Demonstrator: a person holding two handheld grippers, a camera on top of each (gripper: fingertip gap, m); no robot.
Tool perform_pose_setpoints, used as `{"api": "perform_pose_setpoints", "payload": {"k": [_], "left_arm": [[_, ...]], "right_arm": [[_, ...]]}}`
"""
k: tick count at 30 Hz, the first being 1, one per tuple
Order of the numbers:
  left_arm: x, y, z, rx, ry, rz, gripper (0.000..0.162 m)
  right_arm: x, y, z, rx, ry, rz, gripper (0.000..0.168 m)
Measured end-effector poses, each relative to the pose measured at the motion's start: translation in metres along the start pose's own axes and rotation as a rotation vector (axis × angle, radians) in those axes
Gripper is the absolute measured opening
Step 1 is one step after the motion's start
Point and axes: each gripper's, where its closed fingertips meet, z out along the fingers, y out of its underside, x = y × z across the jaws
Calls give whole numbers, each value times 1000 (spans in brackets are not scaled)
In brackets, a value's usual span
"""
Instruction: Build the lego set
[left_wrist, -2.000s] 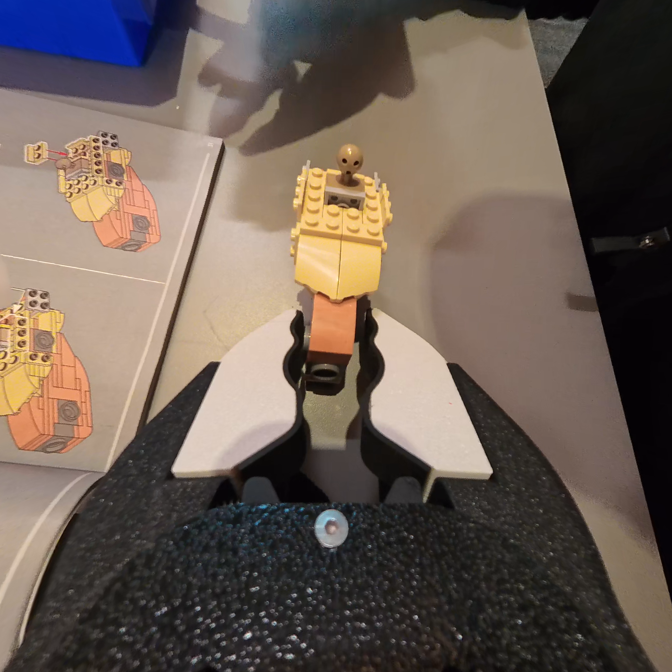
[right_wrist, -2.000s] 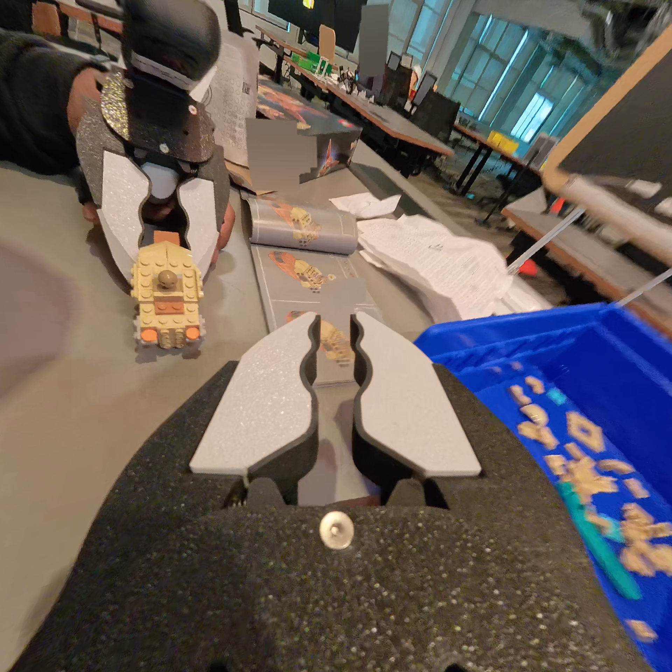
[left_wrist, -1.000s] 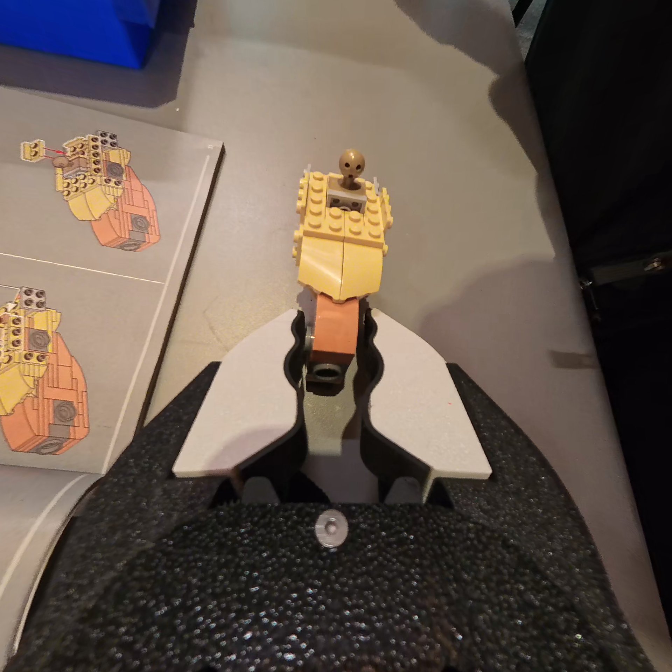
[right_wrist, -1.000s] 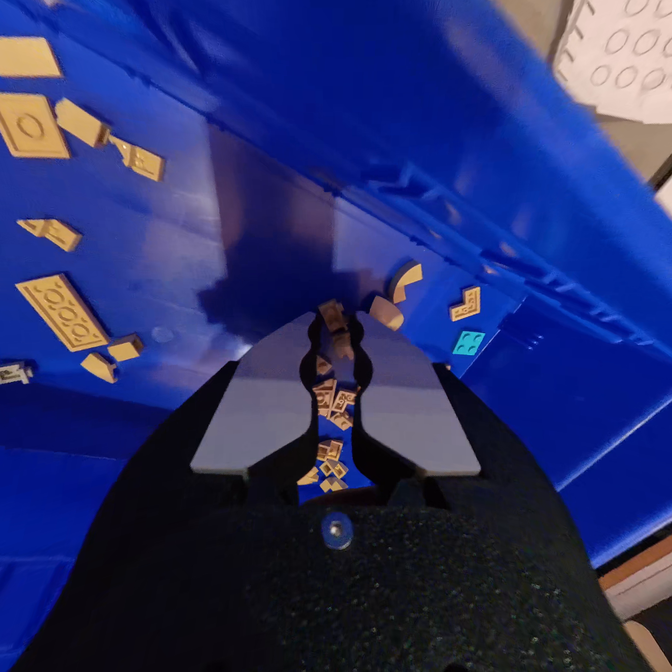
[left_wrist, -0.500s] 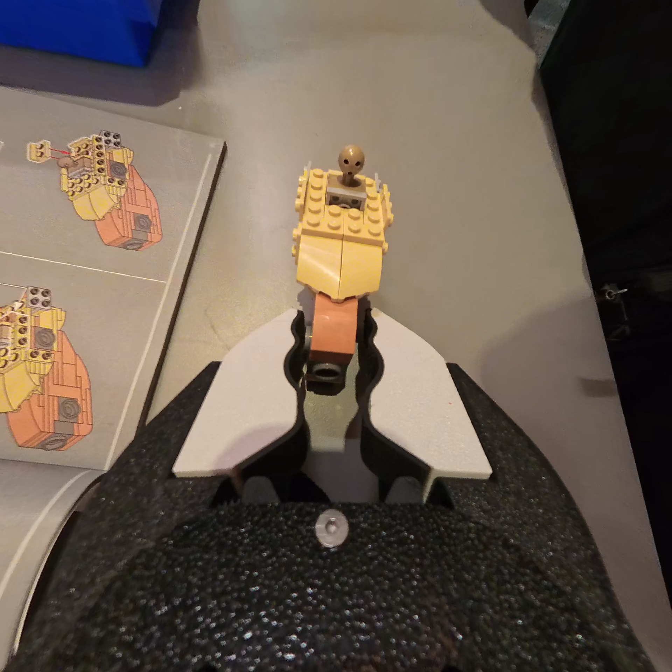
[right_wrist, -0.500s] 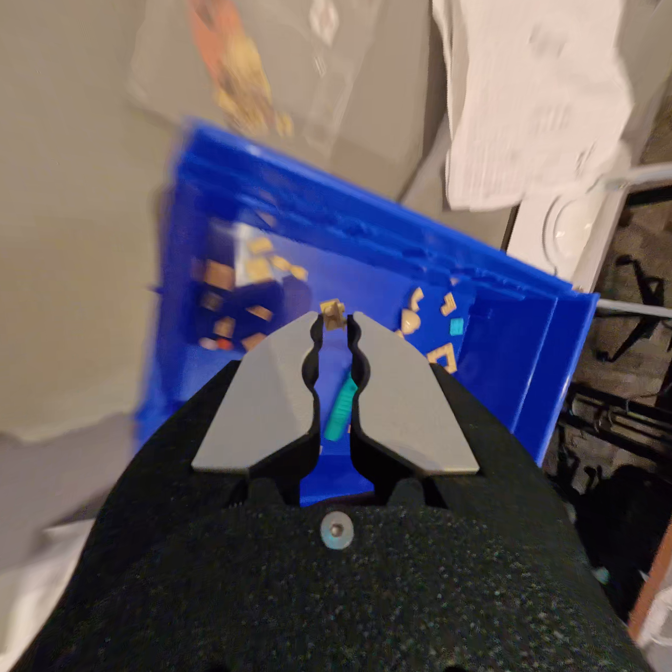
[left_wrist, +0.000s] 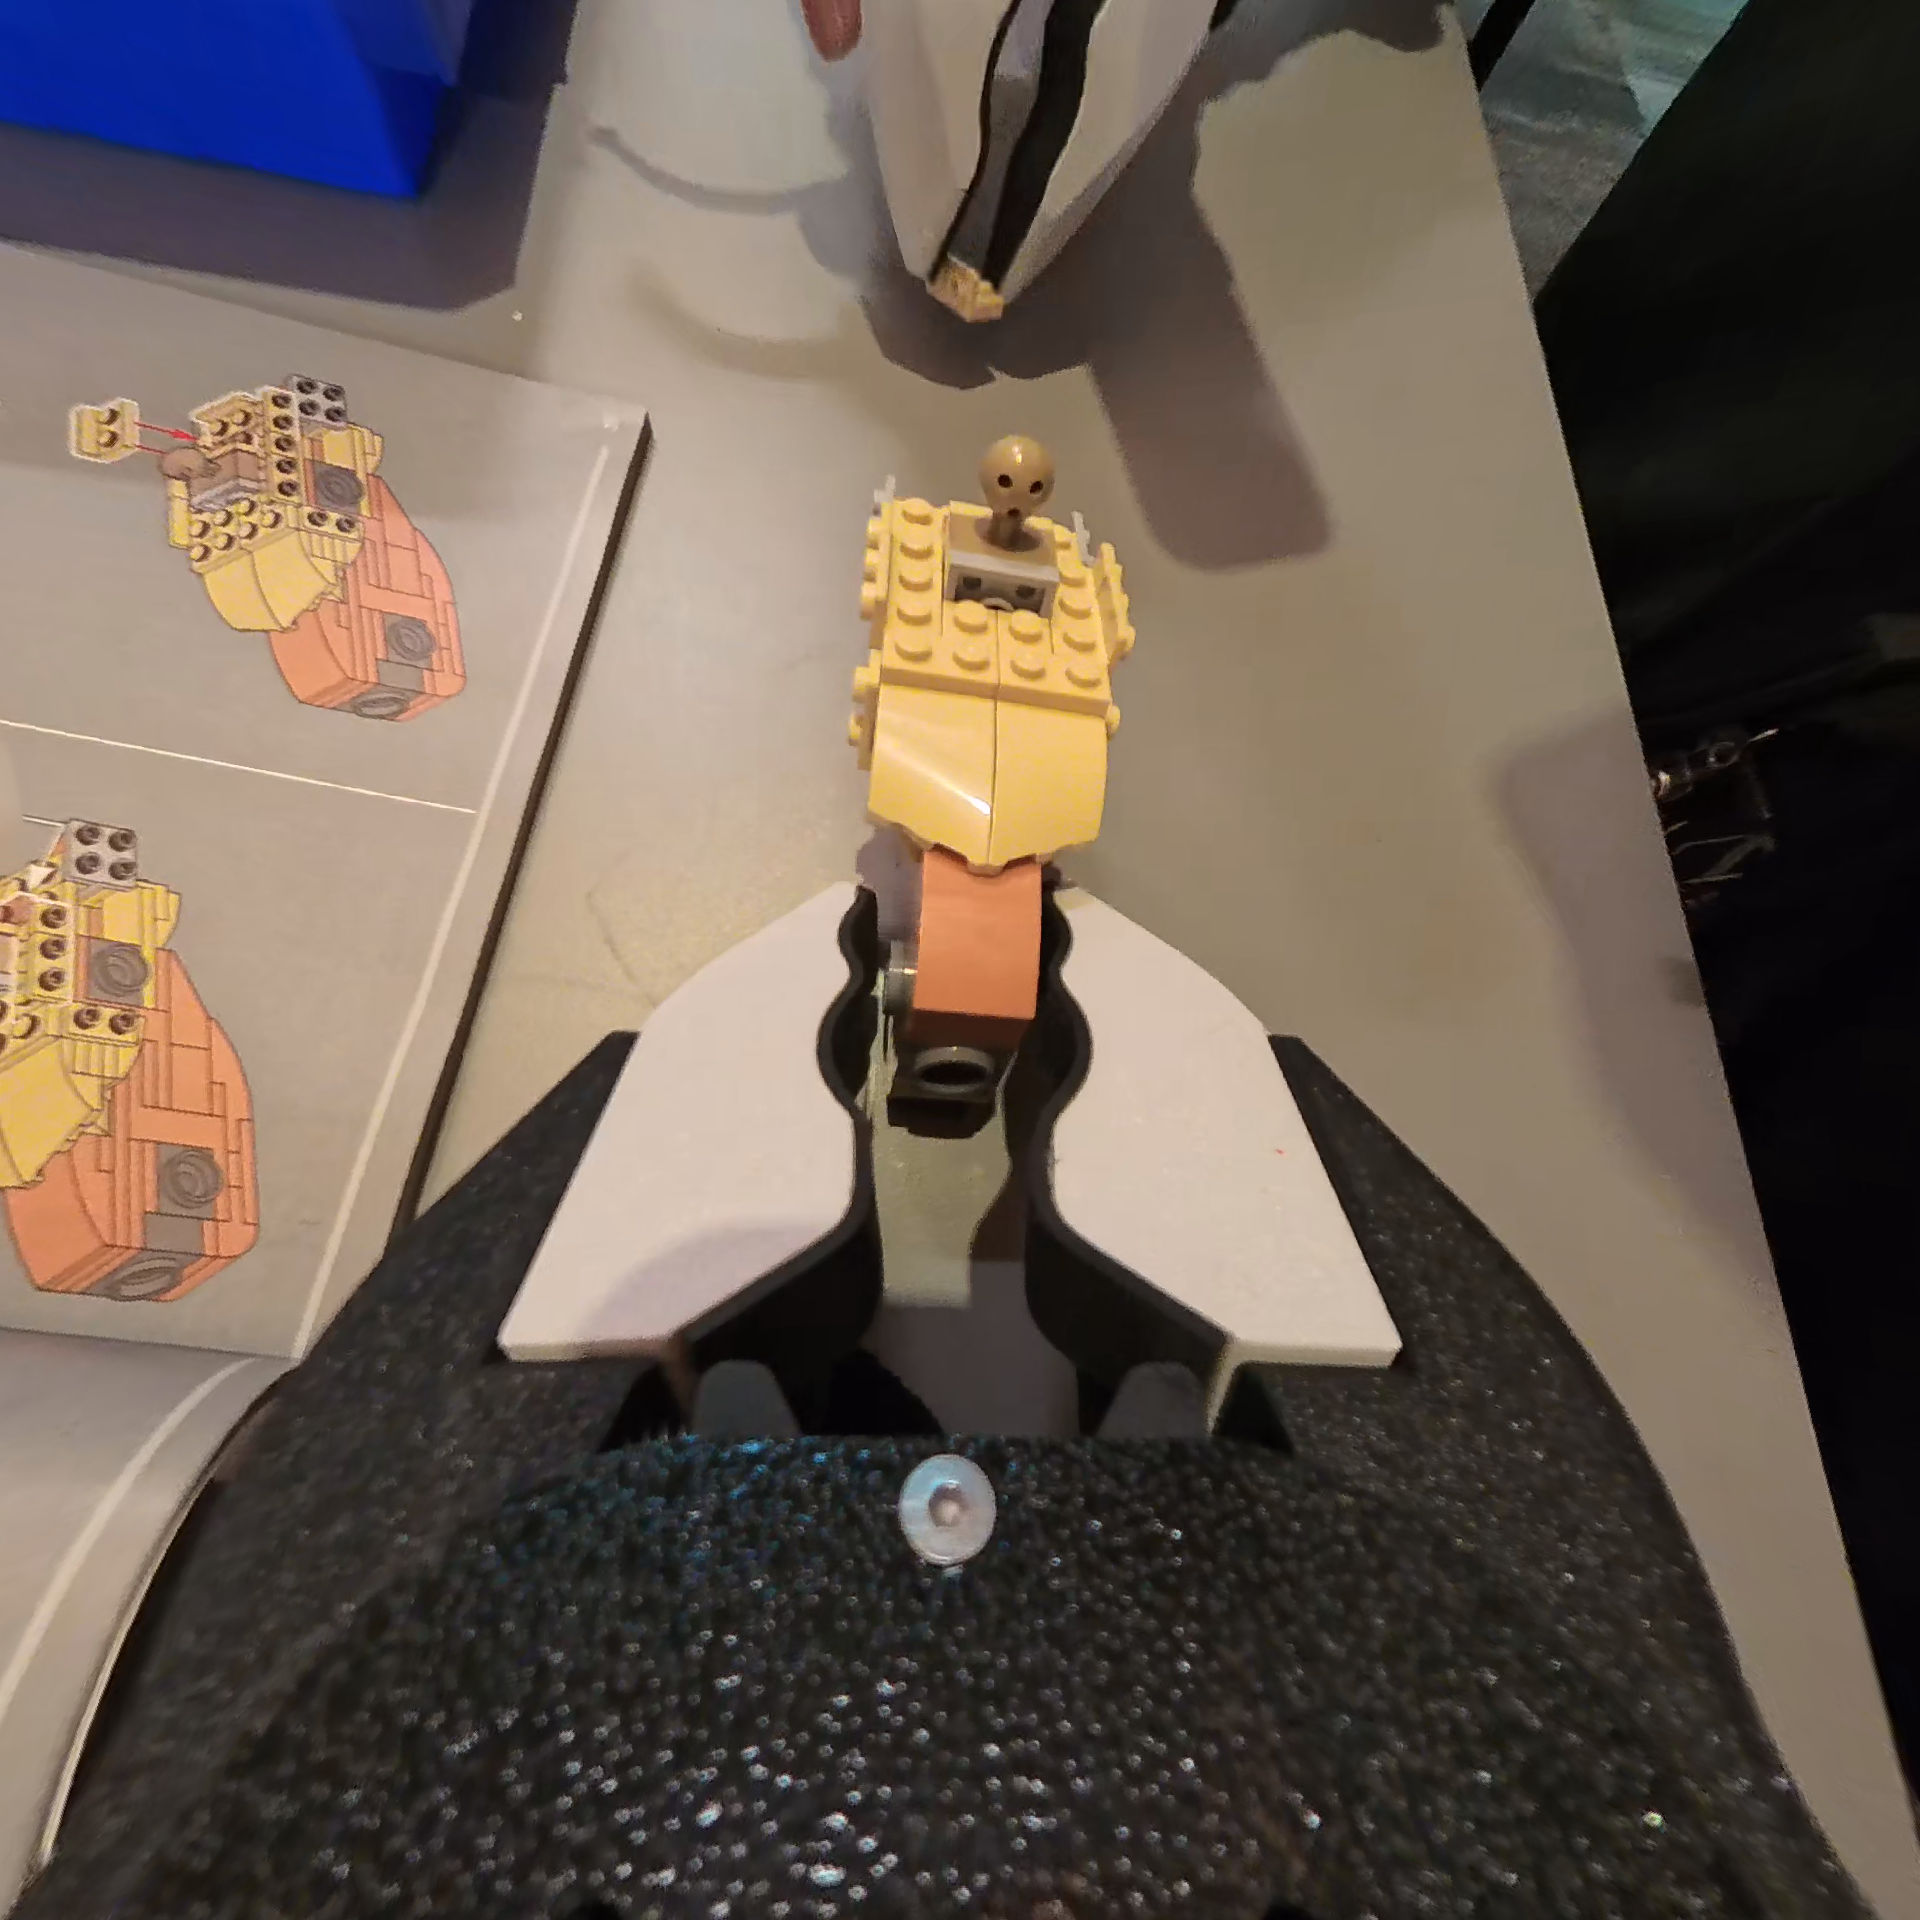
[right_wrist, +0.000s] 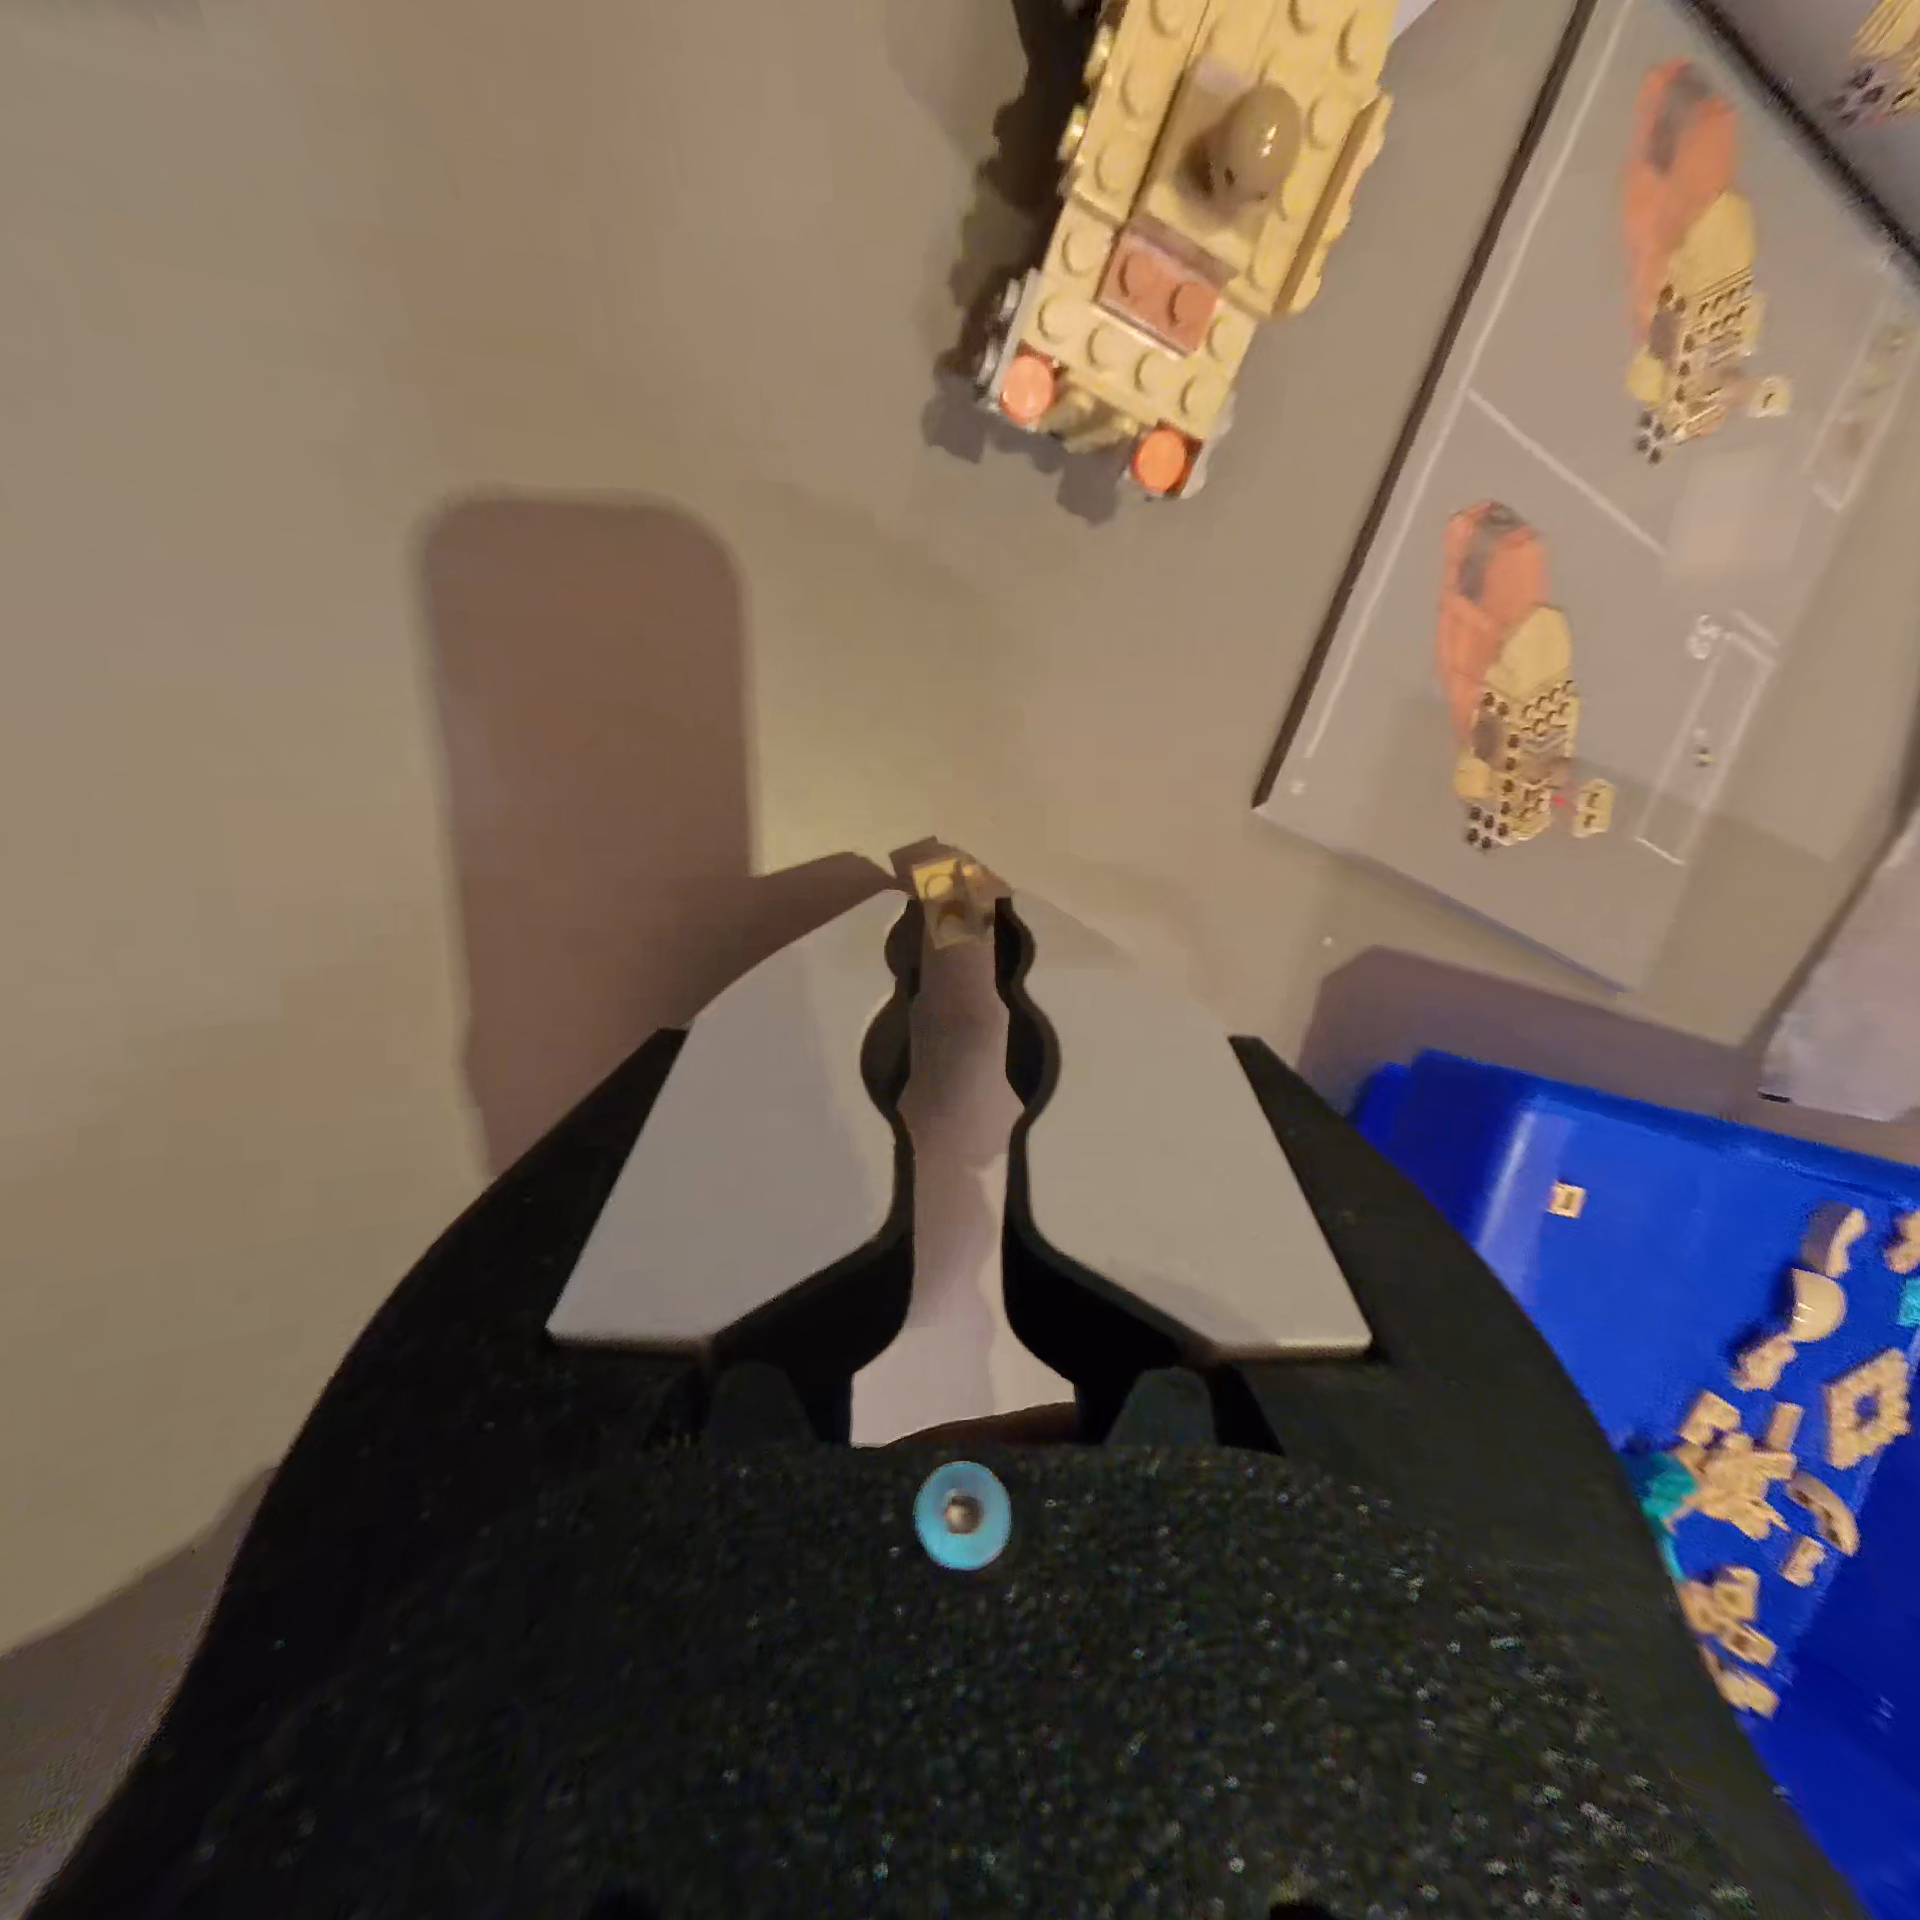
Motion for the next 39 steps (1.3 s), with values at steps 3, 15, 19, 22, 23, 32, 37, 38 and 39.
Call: {"api": "perform_pose_setpoints", "payload": {"k": [3, 15, 19, 22, 23, 32, 37, 38, 39], "left_arm": [[0, 1, 0, -6, -23, 15, 29], [1, 2, 1, -9, -20, 29, 29], [1, 2, 1, -12, -28, 36, 29], [1, 2, 1, -11, -26, 36, 28], [1, 2, 1, -9, -24, 32, 28], [1, 1, -2, 5, 7, 4, 29], [2, 1, -2, 10, 19, -6, 29], [2, 1, -2, 9, 17, -4, 29], [2, 1, -2, 8, 15, -2, 29]], "right_arm": [[-2, 0, 4, 33, -17, 17, 15], [91, 39, -87, 77, 319, -31, 27], [182, 102, -121, -50, 357, -130, 26], [229, 152, -105, -156, 217, -132, 18], [239, 166, -95, -208, 171, -145, 17], [260, 203, -31, -345, -73, -234, 11], [256, 220, -18, -393, -132, -250, 12], [257, 222, -18, -403, -131, -260, 13], [259, 221, -17, -398, -128, -262, 13]]}}
